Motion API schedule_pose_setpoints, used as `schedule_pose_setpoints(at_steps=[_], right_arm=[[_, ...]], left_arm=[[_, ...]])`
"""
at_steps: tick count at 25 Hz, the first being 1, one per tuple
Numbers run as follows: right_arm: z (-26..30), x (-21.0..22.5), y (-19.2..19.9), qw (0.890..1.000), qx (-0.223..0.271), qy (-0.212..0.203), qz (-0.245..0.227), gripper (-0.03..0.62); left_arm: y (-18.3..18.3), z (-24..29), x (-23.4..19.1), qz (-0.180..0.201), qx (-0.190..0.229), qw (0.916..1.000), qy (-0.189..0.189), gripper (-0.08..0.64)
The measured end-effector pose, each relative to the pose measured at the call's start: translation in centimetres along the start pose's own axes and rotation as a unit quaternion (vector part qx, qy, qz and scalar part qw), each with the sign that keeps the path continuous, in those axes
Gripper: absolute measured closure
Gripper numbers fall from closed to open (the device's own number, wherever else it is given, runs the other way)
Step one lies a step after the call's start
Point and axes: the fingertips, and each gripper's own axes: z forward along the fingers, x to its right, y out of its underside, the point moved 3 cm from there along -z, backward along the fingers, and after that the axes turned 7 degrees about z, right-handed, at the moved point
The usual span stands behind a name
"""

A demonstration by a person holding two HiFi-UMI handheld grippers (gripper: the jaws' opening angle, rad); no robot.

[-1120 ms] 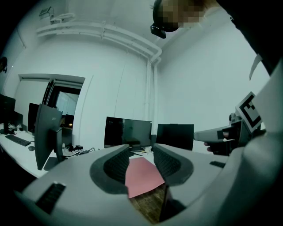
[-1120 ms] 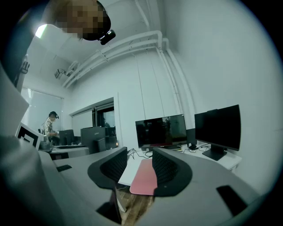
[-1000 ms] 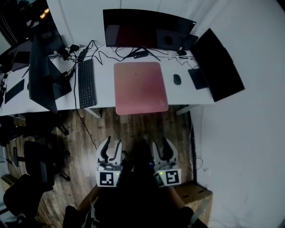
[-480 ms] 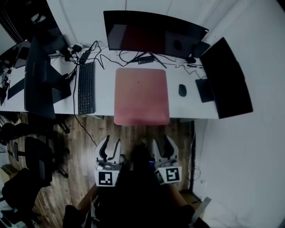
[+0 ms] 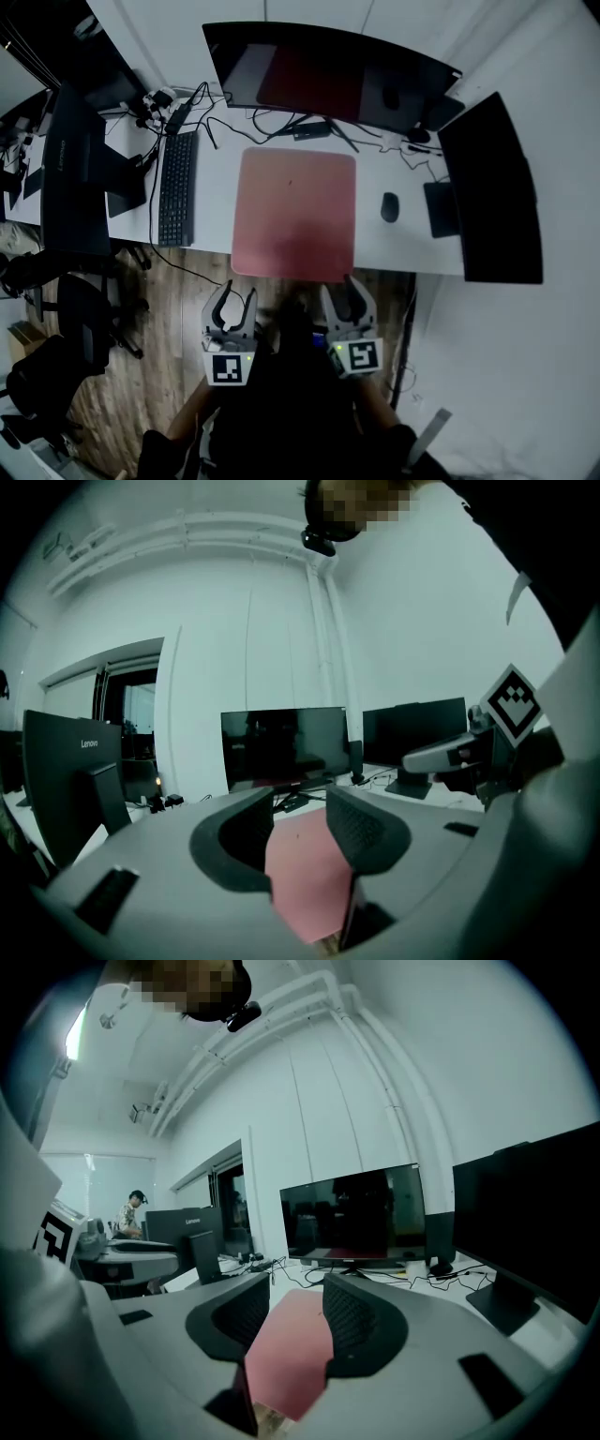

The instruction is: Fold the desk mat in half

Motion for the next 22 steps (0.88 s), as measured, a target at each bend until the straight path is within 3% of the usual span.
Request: schedule_pose_setpoints(at_steps=[4,7,11,15,22], right_arm=[[1.7,1.5,1.0,0.999,-0.041,-0.019,-0.019,0.433],[2.6,1.8,1.8,0.997,-0.063,-0.030,-0.038,0.433],[3.5,1.7,2.9,0.993,-0.099,-0.037,-0.051,0.433],[4.4,0.8,5.1,0.982,-0.163,-0.055,-0.083,0.433],[5.9,0.3,8.8,0.964,-0.229,-0.056,-0.127,0.430]], left_arm=[[0.6,2.0,0.7,0.071,-0.022,0.9970,0.020,0.396],[1.4,2.7,0.7,0.089,-0.039,0.9947,0.032,0.394],[2.8,3.8,0.8,0.141,-0.064,0.9861,0.059,0.386],[6.0,4.8,1.7,0.157,-0.088,0.9773,0.112,0.382],[10.6,6.1,2.3,0.233,-0.135,0.9463,0.179,0.382]])
